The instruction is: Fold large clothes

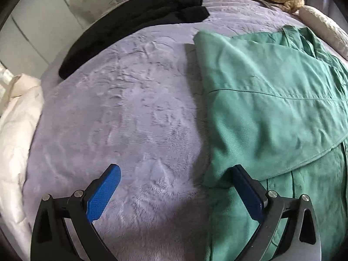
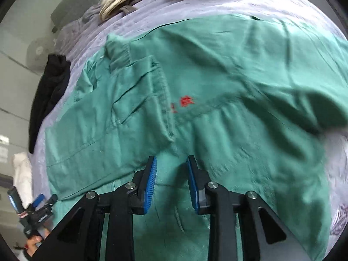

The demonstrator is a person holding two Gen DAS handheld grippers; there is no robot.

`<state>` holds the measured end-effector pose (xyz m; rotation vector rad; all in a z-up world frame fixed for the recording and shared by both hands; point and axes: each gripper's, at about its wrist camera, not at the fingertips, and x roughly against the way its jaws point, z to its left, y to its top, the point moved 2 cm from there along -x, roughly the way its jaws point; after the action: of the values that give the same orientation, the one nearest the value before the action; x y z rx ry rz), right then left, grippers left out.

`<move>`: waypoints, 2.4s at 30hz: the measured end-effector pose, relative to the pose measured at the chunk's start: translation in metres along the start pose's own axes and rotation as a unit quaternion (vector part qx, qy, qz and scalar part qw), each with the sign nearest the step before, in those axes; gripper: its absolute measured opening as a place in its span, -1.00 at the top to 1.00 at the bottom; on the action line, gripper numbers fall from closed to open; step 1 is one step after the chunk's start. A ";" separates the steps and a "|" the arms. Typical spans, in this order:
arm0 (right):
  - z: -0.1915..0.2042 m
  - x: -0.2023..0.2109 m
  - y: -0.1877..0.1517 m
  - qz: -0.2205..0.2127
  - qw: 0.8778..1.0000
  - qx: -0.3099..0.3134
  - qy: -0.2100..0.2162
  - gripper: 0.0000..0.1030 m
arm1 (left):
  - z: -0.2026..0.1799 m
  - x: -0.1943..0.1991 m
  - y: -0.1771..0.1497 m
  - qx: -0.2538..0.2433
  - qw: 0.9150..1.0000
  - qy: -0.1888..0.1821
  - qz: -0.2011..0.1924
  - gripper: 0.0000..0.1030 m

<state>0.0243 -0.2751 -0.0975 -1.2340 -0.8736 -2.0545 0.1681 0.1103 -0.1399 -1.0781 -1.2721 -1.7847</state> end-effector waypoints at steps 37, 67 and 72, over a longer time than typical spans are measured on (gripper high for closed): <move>-0.293 0.133 0.010 -0.106 0.957 -0.269 0.027 -0.08 | -0.323 0.088 0.020 -0.130 0.981 -0.143 0.021 -0.98; -0.389 0.118 0.095 -0.155 0.894 -0.394 0.144 -0.09 | -0.363 0.083 0.019 -0.091 0.986 -0.102 0.098 -0.98; -0.386 0.113 0.100 -0.145 0.885 -0.408 0.171 0.94 | -0.362 0.081 0.016 -0.096 0.985 -0.102 0.098 -0.98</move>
<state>-0.1479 -0.6523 -0.1094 -1.0883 0.0216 -2.9190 0.0632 -0.2455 -0.1249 -1.4747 -1.0814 -1.7059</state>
